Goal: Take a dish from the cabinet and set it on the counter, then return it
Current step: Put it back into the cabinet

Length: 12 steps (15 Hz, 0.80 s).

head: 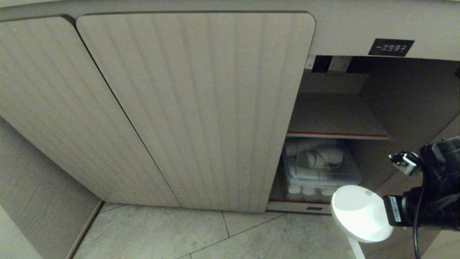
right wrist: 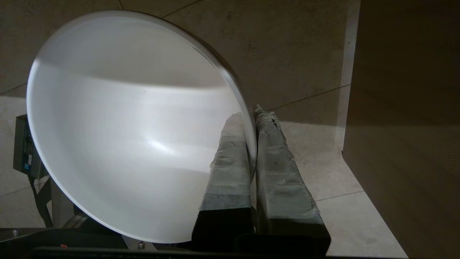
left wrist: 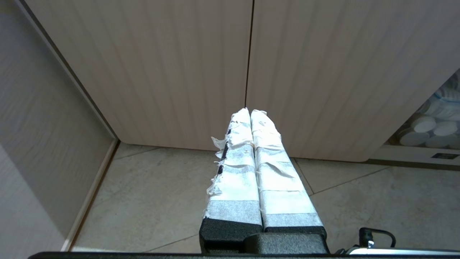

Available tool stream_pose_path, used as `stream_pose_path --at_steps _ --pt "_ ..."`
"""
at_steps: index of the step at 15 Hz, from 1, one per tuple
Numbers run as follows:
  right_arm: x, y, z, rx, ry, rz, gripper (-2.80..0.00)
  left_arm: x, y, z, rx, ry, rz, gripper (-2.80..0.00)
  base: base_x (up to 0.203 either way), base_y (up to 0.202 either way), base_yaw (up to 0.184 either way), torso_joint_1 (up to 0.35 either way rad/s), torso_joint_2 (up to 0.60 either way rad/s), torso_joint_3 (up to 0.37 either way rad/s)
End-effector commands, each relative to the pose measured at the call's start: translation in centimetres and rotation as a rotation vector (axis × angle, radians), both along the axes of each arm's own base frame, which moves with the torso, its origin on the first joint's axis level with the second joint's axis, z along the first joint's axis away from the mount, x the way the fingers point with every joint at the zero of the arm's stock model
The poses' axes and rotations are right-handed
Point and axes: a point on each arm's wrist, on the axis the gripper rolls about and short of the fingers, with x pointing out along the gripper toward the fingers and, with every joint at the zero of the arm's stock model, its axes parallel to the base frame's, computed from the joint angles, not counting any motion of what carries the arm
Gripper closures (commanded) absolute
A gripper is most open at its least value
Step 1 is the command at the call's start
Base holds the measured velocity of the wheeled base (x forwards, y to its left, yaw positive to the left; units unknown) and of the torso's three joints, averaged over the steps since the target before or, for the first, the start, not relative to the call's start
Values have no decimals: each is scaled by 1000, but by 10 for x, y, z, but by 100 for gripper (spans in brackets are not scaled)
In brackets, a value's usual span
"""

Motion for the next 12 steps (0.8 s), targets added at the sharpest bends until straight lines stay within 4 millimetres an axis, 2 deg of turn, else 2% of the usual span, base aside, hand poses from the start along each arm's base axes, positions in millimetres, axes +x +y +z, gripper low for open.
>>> stream_pose_path --at_steps 1,12 --pt "1 0 -2 -1 4 -1 0 0 0 0 -1 -1 0 0 0 0 0 0 0 0" --pt "1 0 -5 4 -14 2 0 0 0 0 -1 0 0 0 0 0 0 0 0 0"
